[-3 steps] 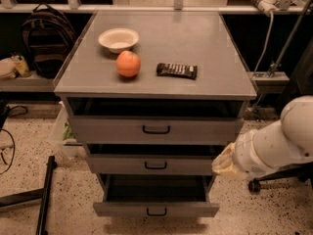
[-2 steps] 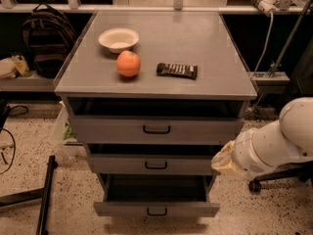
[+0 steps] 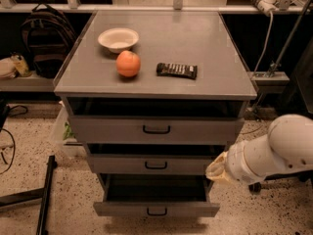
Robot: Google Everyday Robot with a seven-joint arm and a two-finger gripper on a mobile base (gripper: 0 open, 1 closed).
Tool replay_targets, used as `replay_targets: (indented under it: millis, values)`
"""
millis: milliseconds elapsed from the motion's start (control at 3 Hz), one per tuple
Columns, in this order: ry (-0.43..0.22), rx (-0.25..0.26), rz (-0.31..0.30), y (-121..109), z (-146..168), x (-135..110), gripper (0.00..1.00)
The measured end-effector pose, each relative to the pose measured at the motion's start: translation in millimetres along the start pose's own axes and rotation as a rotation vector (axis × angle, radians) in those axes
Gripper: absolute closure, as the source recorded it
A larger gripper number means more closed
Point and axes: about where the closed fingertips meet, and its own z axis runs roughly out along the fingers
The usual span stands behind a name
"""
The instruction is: Close bottom drawer
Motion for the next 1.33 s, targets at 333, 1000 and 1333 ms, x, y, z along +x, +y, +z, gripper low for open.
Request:
replay_targets:
  millis: [333,1000,1333]
  values:
    - [-0.019,-0.056,-0.008,17.8,80.4,31.6,1.0]
    - [-0.064,-0.097,0.033,32.8,228.9,91.8,1.0]
    - [-0.105,-0.115,0.088,40.3,287.2,119.7,1.0]
